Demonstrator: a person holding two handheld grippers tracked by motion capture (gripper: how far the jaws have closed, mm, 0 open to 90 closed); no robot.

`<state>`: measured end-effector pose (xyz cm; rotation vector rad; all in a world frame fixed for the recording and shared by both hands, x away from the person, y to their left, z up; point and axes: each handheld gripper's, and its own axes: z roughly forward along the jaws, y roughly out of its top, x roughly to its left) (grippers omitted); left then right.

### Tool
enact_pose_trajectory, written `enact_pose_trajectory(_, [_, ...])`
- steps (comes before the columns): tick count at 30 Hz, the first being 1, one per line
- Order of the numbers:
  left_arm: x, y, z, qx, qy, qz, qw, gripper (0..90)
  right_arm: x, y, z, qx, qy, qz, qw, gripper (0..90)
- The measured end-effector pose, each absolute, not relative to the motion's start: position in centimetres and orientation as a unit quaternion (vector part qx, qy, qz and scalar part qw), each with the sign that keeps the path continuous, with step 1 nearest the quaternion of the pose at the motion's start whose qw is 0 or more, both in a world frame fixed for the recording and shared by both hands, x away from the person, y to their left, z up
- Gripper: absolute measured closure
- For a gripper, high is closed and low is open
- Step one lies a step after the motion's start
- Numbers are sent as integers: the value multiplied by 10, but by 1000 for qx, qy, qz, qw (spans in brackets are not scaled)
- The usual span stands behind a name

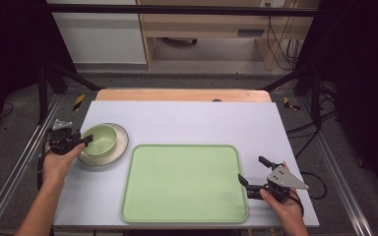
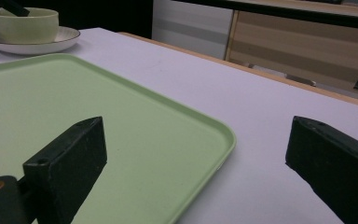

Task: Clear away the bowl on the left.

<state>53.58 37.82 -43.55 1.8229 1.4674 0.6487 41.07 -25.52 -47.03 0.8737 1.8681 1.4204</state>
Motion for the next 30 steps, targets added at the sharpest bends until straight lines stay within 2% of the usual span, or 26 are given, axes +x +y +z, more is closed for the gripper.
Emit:
enact_pose_trajectory(5, [536, 380, -438, 697, 585, 231, 345, 564, 411, -255, -470, 331, 709, 538, 313, 53])
enact_pose_trajectory(30, [541, 378, -441, 686, 611, 200, 342, 815, 411, -256, -471, 334, 709, 537, 311, 53])
